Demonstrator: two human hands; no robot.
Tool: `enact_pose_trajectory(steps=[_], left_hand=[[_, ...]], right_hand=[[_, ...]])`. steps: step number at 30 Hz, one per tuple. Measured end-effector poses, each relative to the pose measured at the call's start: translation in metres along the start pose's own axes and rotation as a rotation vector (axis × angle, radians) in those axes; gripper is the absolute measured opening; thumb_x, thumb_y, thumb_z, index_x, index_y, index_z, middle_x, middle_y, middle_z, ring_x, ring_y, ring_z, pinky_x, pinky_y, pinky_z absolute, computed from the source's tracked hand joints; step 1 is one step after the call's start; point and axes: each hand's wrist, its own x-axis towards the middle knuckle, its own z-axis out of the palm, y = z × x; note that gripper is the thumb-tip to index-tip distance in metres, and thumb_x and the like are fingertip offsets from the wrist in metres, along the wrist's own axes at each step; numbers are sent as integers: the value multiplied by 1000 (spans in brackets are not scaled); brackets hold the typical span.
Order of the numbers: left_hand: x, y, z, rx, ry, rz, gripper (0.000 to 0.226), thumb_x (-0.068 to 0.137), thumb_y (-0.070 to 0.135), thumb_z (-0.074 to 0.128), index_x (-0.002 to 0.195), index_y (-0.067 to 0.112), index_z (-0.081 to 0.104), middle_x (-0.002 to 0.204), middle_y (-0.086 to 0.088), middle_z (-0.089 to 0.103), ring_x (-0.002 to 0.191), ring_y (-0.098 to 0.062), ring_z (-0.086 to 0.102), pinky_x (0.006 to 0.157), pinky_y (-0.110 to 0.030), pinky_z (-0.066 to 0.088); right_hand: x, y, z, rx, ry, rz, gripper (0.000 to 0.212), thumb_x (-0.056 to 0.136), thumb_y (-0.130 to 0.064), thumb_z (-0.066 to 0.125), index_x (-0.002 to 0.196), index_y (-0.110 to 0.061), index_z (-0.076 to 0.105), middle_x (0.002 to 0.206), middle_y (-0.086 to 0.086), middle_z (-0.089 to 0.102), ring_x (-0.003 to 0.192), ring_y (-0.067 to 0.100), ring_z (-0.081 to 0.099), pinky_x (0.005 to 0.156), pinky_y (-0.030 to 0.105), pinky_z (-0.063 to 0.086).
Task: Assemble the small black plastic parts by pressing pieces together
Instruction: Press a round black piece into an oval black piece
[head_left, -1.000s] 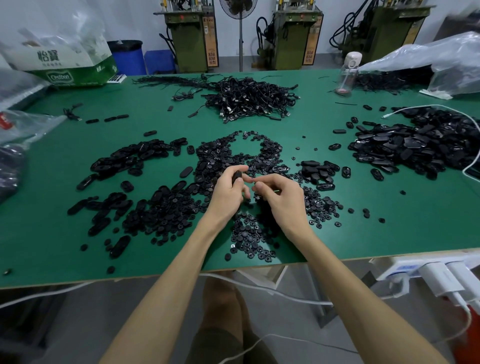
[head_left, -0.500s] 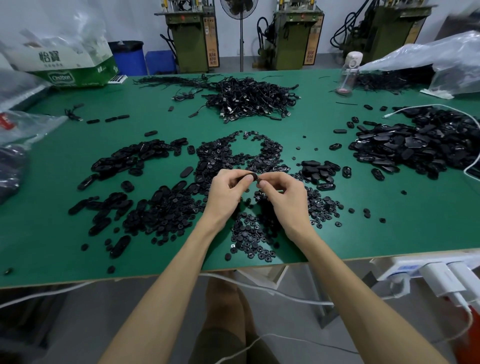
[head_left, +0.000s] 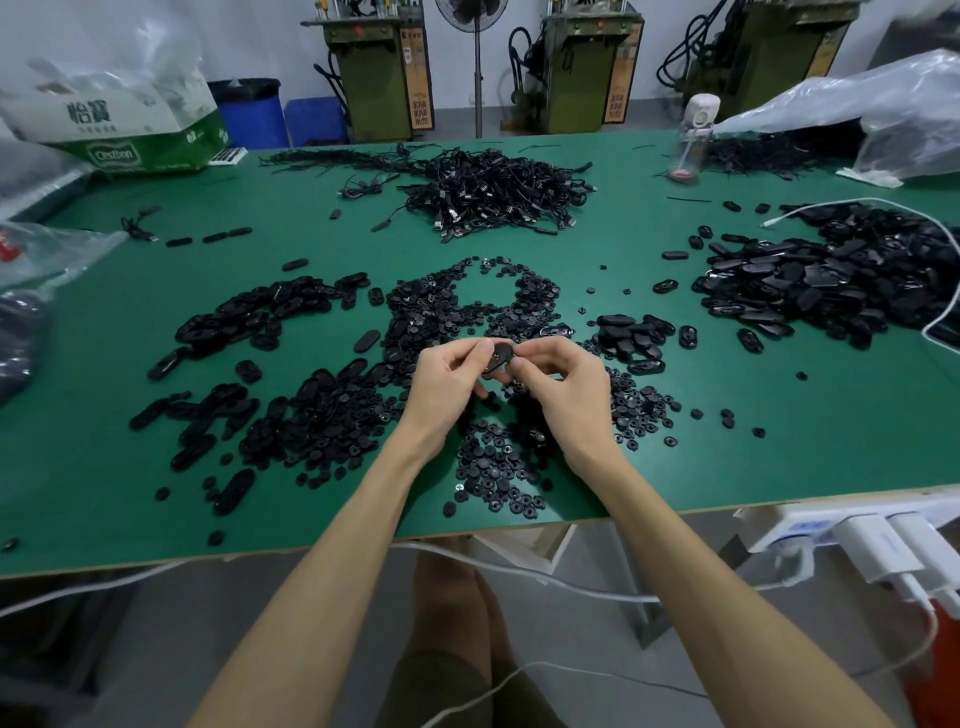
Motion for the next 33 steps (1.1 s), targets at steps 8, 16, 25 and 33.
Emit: enact_pose_trajectory(steps=[8, 16, 25, 33], left_hand=[[0, -1, -2, -20, -48, 13, 25, 107, 10, 53, 117, 11, 76, 99, -4, 80, 83, -21, 75, 67, -30, 52], [1, -2, -1, -52, -19, 13, 20, 102, 5, 61, 115, 9, 76, 90, -2, 79, 72, -17, 73, 62, -26, 53], [1, -1, -1, -104, -25, -7, 19, 101, 6, 63, 117, 5, 74, 92, -7, 80, 77, -25, 77, 63, -25, 57], [0, 2, -1, -168, -25, -15, 13, 101, 7, 64, 111, 4, 73, 94, -13, 79, 80, -31, 78, 65, -29, 61]], right_hand=[[1, 2, 0, 24, 34, 6, 6, 90, -15, 77, 94, -19, 76, 85, -7, 76, 81, 9, 70, 79, 25, 57], [3, 5, -1, 45, 43, 9, 6, 90, -17, 77, 91, -23, 76, 84, -7, 75, 77, 4, 66, 72, 18, 52], [2, 5, -1, 53, 38, 19, 5, 91, -17, 76, 93, -22, 77, 85, -7, 76, 76, 4, 66, 73, 21, 52], [2, 5, 0, 84, 36, 20, 4, 90, -14, 77, 94, -18, 77, 82, -7, 76, 74, 1, 67, 70, 16, 50]])
